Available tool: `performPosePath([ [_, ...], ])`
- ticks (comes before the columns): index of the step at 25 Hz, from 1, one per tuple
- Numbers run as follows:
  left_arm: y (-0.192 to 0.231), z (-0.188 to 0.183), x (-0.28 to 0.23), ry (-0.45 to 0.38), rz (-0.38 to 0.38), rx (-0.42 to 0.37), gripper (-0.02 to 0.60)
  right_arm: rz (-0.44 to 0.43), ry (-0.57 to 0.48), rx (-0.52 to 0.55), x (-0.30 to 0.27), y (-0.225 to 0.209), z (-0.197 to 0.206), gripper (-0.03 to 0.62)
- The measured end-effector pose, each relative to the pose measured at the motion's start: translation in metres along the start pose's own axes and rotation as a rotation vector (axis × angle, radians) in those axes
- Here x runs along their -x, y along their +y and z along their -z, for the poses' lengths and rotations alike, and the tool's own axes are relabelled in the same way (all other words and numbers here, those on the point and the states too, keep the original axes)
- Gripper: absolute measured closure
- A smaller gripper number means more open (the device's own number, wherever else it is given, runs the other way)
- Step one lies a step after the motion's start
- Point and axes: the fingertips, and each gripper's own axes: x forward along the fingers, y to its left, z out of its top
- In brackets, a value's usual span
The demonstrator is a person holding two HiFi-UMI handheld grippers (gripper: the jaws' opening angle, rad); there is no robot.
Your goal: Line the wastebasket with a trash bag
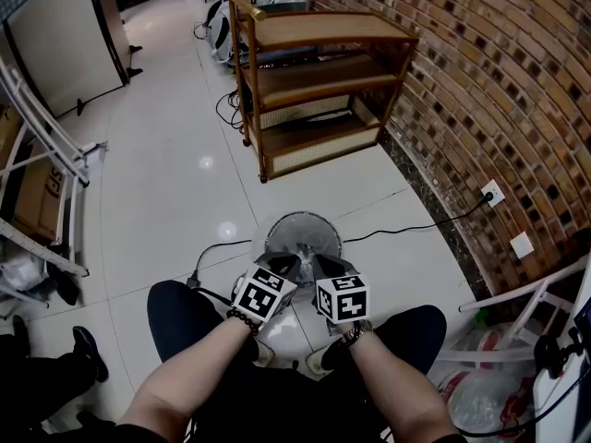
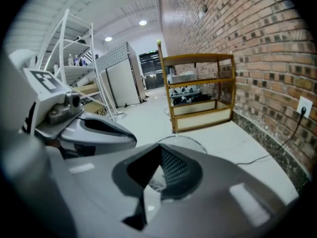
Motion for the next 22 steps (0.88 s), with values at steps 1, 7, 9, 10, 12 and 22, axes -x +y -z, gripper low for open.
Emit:
performPosePath([
  [1, -0.0006, 0.0008, -0.0002, 0.000, 0.000, 0.002, 0.580, -0.001, 0.000, 0.001, -0.0001, 0.0005, -0.0001, 0.592],
  [7, -0.0018, 0.0017, 0.0009, -0.003, 0.001, 0.008, 0.581, -0.007, -0.002, 0.010, 0.0002, 0.0032, -0.0019, 0.594],
  [9, -0.0016, 0.0014, 0.0011, -0.005, -0.001, 0.009, 0.580, -0.008, -0.002, 0.014, 0.0005, 0.0031, -0.0018, 0.594],
  [10, -0.0015, 0.0010, 0.0011, -0.006, -0.002, 0.009, 0.580, -0.008, -0.002, 0.015, 0.0006, 0.0030, -0.0018, 0.594],
  [12, -0.0017, 0.0001, 0.0011, -0.008, -0.002, 0.009, 0.580, -0.009, -0.004, 0.018, 0.0008, 0.0030, -0.0026, 0.594],
  [22, -0.0004, 0.0010, 0.0037, -0.002, -0.007, 0.006, 0.580, -0.011, -0.005, 0.024, 0.0022, 0.0056, -0.0038, 0.594],
])
